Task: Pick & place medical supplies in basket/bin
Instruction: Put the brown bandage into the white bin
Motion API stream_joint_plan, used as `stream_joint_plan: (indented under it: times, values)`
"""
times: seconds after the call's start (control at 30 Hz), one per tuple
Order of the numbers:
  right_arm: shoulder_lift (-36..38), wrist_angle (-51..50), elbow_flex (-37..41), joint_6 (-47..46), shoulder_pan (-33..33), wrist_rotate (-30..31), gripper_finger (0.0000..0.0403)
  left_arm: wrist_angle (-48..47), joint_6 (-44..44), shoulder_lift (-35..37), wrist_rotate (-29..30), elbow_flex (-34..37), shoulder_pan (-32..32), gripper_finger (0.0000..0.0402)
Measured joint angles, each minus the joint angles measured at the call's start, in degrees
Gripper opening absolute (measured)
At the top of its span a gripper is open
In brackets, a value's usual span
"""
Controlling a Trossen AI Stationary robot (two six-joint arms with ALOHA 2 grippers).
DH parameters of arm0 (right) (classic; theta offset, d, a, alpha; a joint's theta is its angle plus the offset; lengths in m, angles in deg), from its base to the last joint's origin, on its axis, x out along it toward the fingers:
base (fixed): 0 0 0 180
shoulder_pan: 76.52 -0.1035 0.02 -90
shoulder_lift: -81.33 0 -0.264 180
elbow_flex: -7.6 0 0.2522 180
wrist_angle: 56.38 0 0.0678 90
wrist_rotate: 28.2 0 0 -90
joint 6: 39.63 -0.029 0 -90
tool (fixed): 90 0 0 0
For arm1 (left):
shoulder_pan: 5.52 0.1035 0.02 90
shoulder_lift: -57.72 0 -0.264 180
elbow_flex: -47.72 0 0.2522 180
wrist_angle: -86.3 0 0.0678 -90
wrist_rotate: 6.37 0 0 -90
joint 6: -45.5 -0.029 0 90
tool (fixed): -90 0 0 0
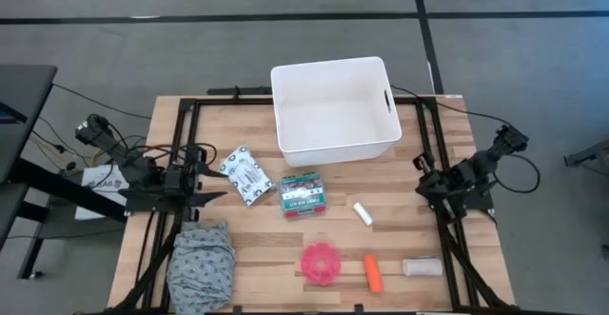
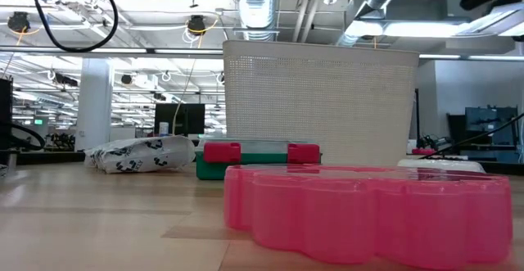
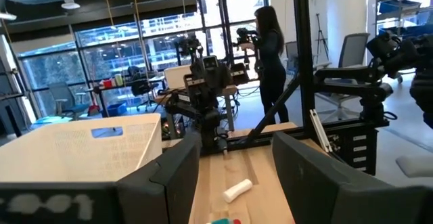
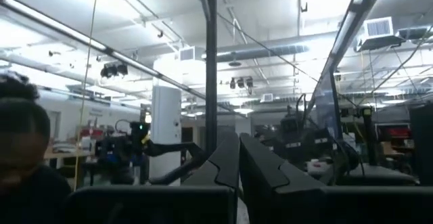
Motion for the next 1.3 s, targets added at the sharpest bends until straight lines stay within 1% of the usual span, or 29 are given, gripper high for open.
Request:
stream_joint_plan:
  times: [0.2,0.27,0.4,0.5,0.63,0.73,0.83,0.97,1.03,1.13,1.3]
  values:
    - [0.0,5.8,-0.04,0.21,0.0,0.0,0.0005,0.29,0.22,-1.74,0.02,0.0,0.0,0.0178]
    - [0.01,6.88,-0.06,1.76,0.0,0.0,0.0005,0.85,-0.39,-2.42,0.04,0.0,0.0,0.0178]
    - [0.0,5.69,-0.07,8.03,0.04,0.0,0.0005,2.35,-0.71,-3.67,1.37,-0.01,-0.01,0.0178]
    - [-0.02,4.37,-0.07,10.31,0.03,0.0,0.0005,3.86,-1.35,-4.4,3.71,-0.01,0.0,0.0178]
    - [0.0,3.91,-0.09,9.97,0.04,0.0,0.0005,5.8,-2.88,-5.18,5.98,-0.02,0.03,0.0178]
    - [0.0,3.07,-0.09,10.48,0.04,0.0,0.0005,5.8,-1.91,-6.44,6.16,-0.02,0.07,0.0178]
    - [0.0,3.99,-0.09,10.54,0.04,0.0,0.0005,5.77,-1.53,-8.64,7.38,-0.02,0.07,0.0178]
    - [0.0,5.29,-0.09,9.68,0.04,-0.02,0.0005,6.25,-4.56,-12.12,10.49,-0.02,0.18,0.0178]
    - [0.0,5.32,-0.09,8.12,0.04,-0.02,0.0005,6.87,-4.96,-13.73,11.02,-0.02,0.6,0.0178]
    - [0.0,6.07,-0.09,5.85,0.04,-0.08,0.0005,9.37,-3.55,-16.1,11.04,-0.02,1.52,0.0178]
    - [0.0,6.33,-0.11,7.25,0.04,-0.11,0.0005,14.23,-4.92,-19.24,12.16,-0.02,3.86,0.0178]
